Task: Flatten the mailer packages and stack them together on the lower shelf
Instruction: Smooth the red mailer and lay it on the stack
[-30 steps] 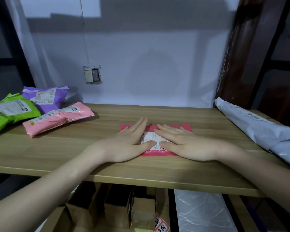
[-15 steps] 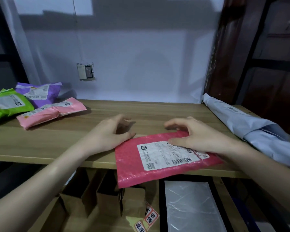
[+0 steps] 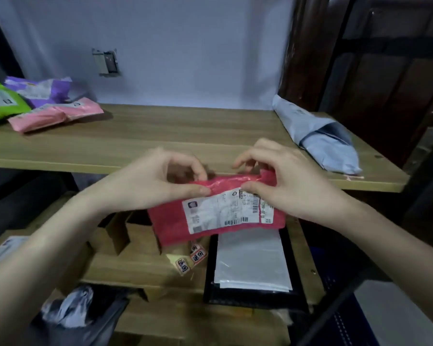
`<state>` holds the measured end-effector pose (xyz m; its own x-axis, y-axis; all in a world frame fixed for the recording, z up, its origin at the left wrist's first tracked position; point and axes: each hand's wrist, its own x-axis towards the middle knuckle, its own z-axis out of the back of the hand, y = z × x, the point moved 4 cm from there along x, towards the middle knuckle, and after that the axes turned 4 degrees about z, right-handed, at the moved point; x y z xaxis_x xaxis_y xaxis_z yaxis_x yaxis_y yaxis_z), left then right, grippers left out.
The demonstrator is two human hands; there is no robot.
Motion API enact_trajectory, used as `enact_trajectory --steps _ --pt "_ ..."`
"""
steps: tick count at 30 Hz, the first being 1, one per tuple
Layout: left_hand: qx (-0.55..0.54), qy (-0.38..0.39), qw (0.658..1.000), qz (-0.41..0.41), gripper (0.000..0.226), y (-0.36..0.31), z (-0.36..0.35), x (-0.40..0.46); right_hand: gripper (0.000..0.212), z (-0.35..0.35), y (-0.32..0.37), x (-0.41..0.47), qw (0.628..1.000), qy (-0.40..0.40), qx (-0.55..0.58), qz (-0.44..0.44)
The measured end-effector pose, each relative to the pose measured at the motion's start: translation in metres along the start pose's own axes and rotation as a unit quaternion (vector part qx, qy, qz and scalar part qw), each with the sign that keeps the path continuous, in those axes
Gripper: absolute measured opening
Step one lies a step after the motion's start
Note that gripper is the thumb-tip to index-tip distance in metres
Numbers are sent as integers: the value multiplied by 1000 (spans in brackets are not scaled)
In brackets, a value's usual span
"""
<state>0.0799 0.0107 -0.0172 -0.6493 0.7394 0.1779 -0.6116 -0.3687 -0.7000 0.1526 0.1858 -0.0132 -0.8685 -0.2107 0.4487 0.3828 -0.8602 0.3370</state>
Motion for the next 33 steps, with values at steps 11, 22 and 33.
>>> enact_trajectory --steps 11,22,33 --pt "-81 78 987 112 23 110 -121 -5 21 -59 -49 -74 997 74 29 14" --pt "-279 31 925 255 39 187 -263 69 61 -193 -163 -119 942 179 97 -266" --pt "282 45 949 132 84 225 -284 97 66 -243 -200 -134 912 324 -62 -244"
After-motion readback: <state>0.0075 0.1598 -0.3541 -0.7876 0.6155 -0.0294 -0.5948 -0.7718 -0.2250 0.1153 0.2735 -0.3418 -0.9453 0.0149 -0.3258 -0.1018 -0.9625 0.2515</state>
